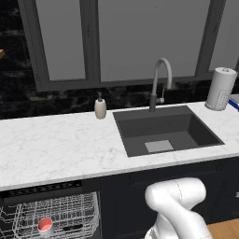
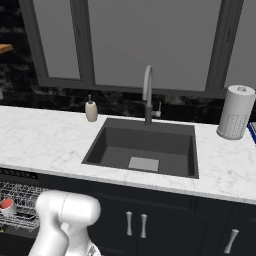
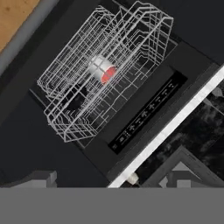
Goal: Pick up the cup and bowl from the counter, place them in the dishwasher, and close the dishwasher door.
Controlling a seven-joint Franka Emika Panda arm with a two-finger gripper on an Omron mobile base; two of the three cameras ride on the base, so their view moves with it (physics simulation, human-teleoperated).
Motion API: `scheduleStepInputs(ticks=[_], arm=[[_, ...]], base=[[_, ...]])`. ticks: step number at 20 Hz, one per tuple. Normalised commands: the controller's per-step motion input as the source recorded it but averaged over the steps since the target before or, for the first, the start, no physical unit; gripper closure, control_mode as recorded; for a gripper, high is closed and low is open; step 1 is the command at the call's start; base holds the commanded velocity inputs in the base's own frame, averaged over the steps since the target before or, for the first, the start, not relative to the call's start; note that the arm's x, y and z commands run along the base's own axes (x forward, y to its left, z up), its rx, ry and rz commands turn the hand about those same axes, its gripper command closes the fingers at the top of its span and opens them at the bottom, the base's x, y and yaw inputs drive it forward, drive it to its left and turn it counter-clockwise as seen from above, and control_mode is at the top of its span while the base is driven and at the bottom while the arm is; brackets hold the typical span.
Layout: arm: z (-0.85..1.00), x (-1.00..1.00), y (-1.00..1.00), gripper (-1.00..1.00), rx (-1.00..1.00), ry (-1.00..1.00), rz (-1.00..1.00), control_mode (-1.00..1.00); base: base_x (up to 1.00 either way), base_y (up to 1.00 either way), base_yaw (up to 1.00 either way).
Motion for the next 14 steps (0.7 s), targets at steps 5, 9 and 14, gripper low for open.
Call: scheduleStepInputs(ticks=[5,9,14], arm=[[-0.02,0.58,-0.01,-1.00,0.00,-0.01,0.15,-1.00],[-0.29,0.23,0.01,-1.00,0.05,-0.01,0.00,-1.00],[-0.33,0.00,0.27,-1.00,0.03,-0.09,0.02,-1.00]], base=[[0.00,0.00,0.00],[0.00,0.00,0.00],[0.00,0.00,0.00]])
